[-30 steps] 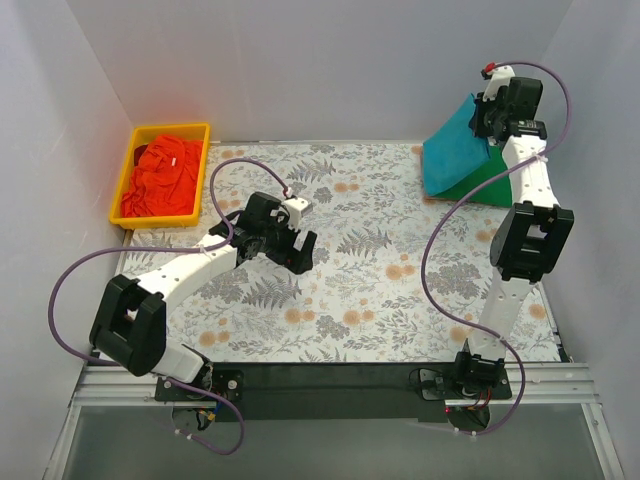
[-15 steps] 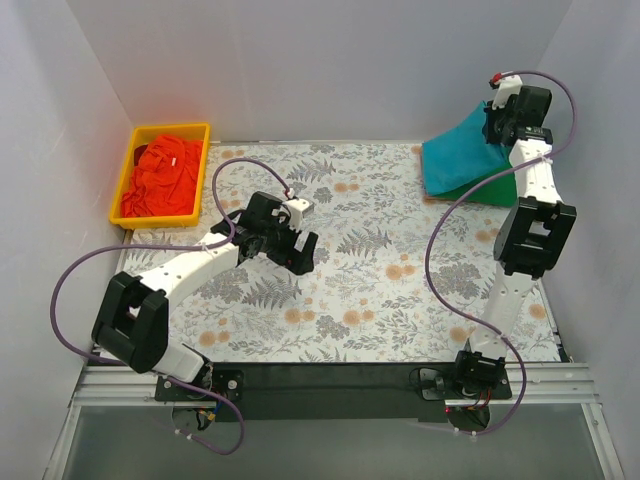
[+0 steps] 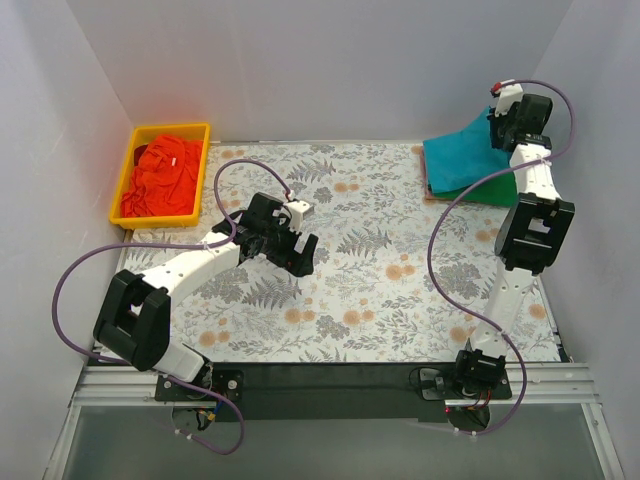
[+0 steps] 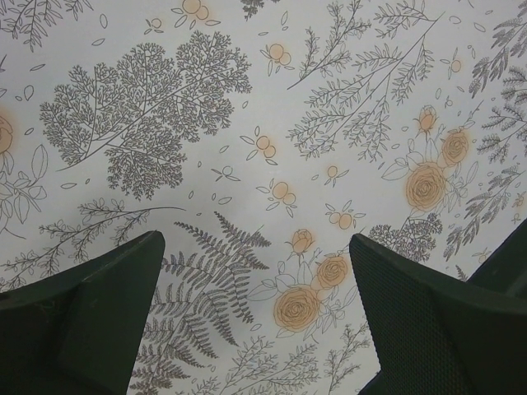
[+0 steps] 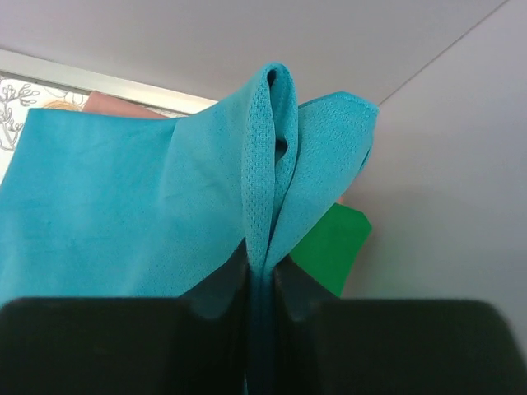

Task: Fold and stack the t-shirts
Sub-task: Neatly place the folded tshirt to the corner

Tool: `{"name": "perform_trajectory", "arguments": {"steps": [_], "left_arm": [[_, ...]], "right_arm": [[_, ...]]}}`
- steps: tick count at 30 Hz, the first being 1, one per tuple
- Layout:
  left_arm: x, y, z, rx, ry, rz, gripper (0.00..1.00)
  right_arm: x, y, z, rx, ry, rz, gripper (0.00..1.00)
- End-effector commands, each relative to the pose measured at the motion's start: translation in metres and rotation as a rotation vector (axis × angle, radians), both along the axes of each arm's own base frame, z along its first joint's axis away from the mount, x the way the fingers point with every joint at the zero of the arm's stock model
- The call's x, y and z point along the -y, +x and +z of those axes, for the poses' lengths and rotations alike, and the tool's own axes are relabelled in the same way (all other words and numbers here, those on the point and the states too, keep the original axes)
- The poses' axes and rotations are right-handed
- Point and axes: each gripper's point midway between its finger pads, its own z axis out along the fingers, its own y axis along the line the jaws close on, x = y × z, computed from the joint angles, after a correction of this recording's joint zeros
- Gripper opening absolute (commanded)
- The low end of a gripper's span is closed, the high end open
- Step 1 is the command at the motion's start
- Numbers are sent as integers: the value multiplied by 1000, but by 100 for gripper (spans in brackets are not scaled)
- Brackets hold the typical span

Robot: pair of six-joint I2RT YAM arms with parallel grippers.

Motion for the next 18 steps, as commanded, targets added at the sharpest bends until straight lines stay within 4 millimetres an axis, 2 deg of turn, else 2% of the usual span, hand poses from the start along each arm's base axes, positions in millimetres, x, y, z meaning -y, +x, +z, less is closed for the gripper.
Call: {"name": "perform_trajectory", "arguments": {"steps": [1,2,4,5,7,8,14,18], "left_arm": [[4,3,13,19,-24,-13,96],[4,3,14,19,-26,-12,96],[5,3,14,19,-26,-14,96],[5,3,15,20,-29,-13,96],[5,3,18,25,-34,-11,97],[5,3,19,29,-36,-8,97],[4,1,25,41,-52,7,98],[5,-3,31,23,-69,8,98]], "right_arm": [[21,13,18,89,-83,-49,24],[24,13,18,91,-92,-67,38],[32,14,20,99,-109,-103,54],[34,14,22,104,-114,-108,68],[34,14,31,120,-118,-112,77],[34,14,36,129,-122,-108,84],[20,7,67,171,-105,-65,95],[-7,-10,77,122,-70,5,98]]}}
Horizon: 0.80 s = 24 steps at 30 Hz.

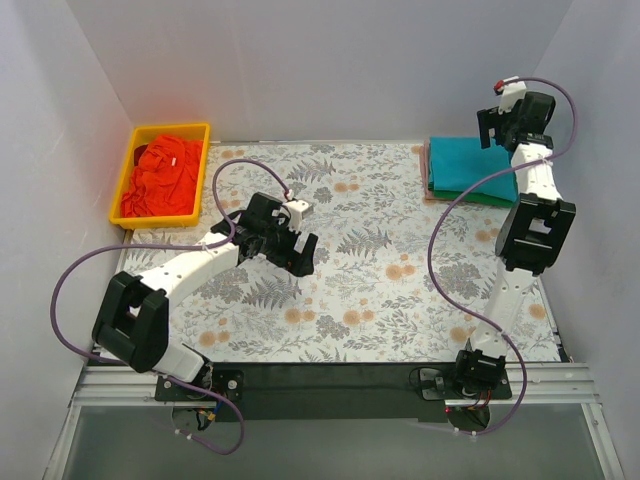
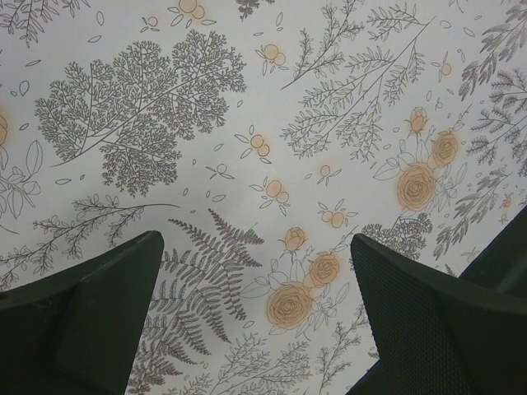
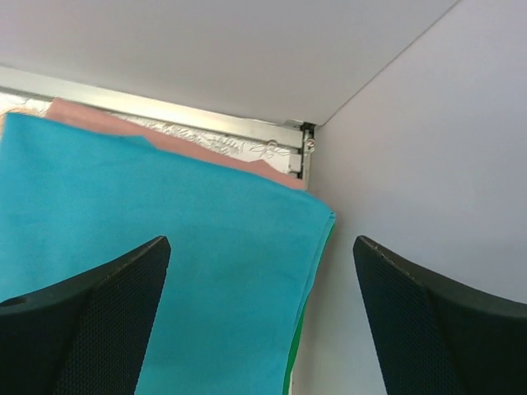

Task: Fold and stack the t-shirts
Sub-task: Neatly place the folded tshirt to the corner

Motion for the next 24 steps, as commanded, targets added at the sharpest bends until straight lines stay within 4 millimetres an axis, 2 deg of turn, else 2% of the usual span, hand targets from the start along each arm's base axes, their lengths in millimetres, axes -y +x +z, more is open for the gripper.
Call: {"name": "perform_trajectory", "arguments": {"steps": [1,5,6,7,8,9,10,12,13,14,15,16,17,18,19,20,21,22,23,24], "left_arm": [[5,0,29,29,-60,5,98],[-1,18,55,35,-92,69,98],[-4,23,59,35,-106,90,98],[-12,31,67,41,-127,131,98],[-16,38,76,57,-145,148,98],[-22,45,83,76,-150,172,98],[-37,58,88,87,-150,221,98],[-50,71,102,108,-162,261,98],[-57,75,104,111,-162,285,98],[-69,82,107,117,-163,321,98],[-75,84,107,117,-155,343,98],[-80,85,107,119,-149,358,98],[-86,85,106,123,-142,378,98],[-90,83,106,132,-133,394,98],[-93,77,95,111,-115,403,98],[-94,73,91,103,-110,406,98],[-96,67,90,106,-110,407,98],[-98,60,79,86,-96,410,98],[-101,55,76,84,-89,416,98],[-103,51,76,92,-87,422,98]], "right_arm": [[-35,-18,69,67,5,92,98],[-74,-51,75,-32,67,184,98],[-83,-67,78,-72,87,200,98],[-95,-75,79,-94,113,227,98],[-103,-89,72,-154,140,234,98],[-112,-101,81,-157,152,247,98],[-119,-111,73,-195,179,255,98],[-133,-137,79,-235,210,280,98],[-141,-147,77,-257,239,299,98],[-147,-162,65,-313,288,298,98],[-153,-175,73,-308,309,315,98],[-163,-186,74,-319,346,344,98],[-168,-200,57,-374,396,336,98],[-174,-214,67,-356,408,355,98],[-182,-224,66,-362,431,384,98],[-186,-234,61,-375,441,389,98],[-190,-252,54,-389,444,396,98],[-194,-262,46,-404,448,404,98],[-196,-267,42,-398,447,408,98],[-200,-286,28,-423,462,410,98]]}}
